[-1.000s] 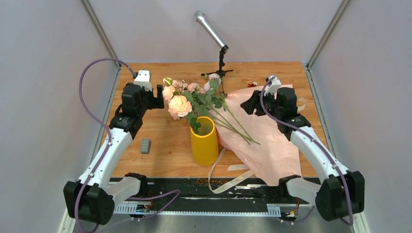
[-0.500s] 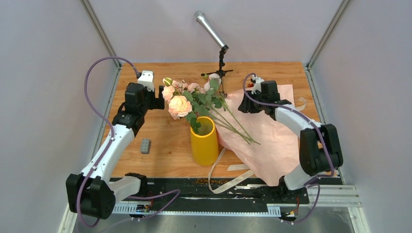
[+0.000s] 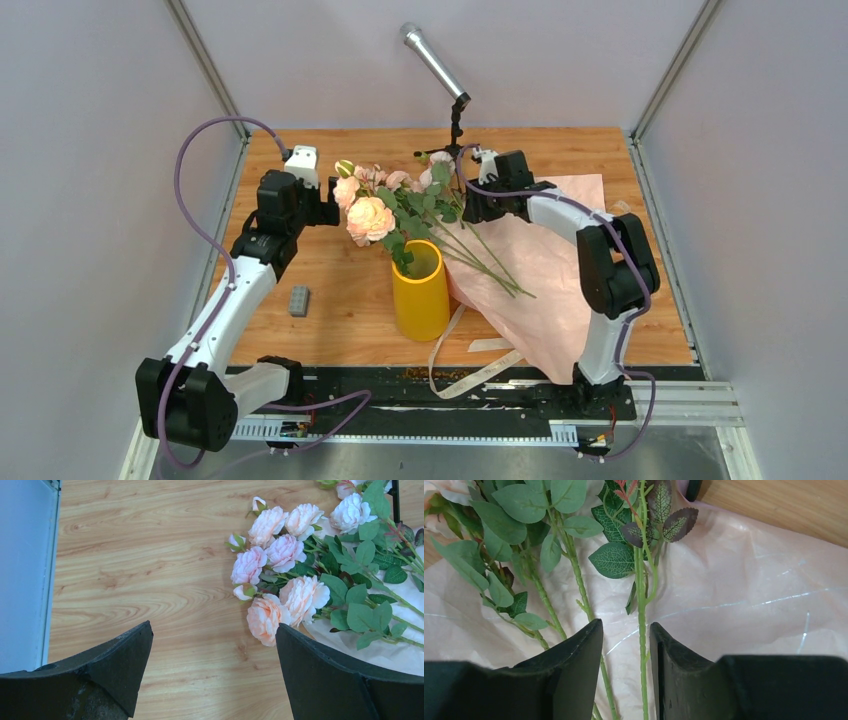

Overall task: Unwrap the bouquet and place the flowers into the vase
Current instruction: Pick up the fake flower from the wrapping paper.

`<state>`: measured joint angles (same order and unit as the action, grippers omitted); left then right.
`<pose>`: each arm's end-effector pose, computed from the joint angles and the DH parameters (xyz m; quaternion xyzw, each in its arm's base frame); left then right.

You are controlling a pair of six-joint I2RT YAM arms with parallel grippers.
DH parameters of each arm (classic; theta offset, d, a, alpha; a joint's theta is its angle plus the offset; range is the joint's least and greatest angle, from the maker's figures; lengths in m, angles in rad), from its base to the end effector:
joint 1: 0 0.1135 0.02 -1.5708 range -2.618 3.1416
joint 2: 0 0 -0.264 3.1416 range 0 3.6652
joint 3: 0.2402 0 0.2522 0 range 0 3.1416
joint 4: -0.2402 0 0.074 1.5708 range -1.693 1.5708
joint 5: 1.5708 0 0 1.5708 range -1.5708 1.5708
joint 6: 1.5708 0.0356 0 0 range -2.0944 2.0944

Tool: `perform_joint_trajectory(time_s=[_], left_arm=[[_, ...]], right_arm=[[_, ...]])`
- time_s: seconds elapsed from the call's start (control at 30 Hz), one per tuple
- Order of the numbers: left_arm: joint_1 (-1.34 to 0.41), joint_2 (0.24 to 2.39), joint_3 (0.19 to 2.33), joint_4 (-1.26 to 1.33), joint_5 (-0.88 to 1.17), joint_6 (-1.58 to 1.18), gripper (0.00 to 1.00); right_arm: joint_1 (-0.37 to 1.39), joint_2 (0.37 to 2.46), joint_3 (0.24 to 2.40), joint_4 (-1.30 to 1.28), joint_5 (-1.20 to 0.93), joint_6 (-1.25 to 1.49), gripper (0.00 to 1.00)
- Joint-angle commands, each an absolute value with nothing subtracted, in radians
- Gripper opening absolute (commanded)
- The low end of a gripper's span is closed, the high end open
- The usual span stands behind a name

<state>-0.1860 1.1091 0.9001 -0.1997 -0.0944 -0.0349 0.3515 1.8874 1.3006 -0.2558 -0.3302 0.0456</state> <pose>0.2511 -0.0438 0.3142 0.0372 0.8345 -0.0212 0.5493 0.3820 0.1524 0.1983 -0.1983 0.9021 0.2198 0.3141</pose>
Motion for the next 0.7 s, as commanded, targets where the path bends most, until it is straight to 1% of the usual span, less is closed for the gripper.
perform_joint_trajectory(time_s=[0.0,0.2,0.3,0.53,0.67], left_arm=[[-0.179,1.085,0.937,-0.178,-0.09,-0.012,1.0],[-0.179,1.075,0.936,-0.176,-0.084,-0.015,1.0],[-0.179,1.074,0.936,-0.178,-0.084,-0.015,1.0],[-0.179,1.069,0.936,-0.178,-0.085,-0.016,1.0],[-0.179,1.066,0.936,-0.178,-0.086,-0.014,1.0]], right_arm=[[0.375,1.941,1.371,-0.301,-0.266,-0.032,0.4],[0.406,1.989,1.399,-0.33,-0.203,-0.067,0.39],[0.422,2.006,1.416,-0.35,-0.17,-0.078,0.35],[0.447,2.031,1.434,-0.35,-0.123,-0.081,0.29],[0.449,2.04,1.44,-0.351,-0.113,-0.08,0.23]])
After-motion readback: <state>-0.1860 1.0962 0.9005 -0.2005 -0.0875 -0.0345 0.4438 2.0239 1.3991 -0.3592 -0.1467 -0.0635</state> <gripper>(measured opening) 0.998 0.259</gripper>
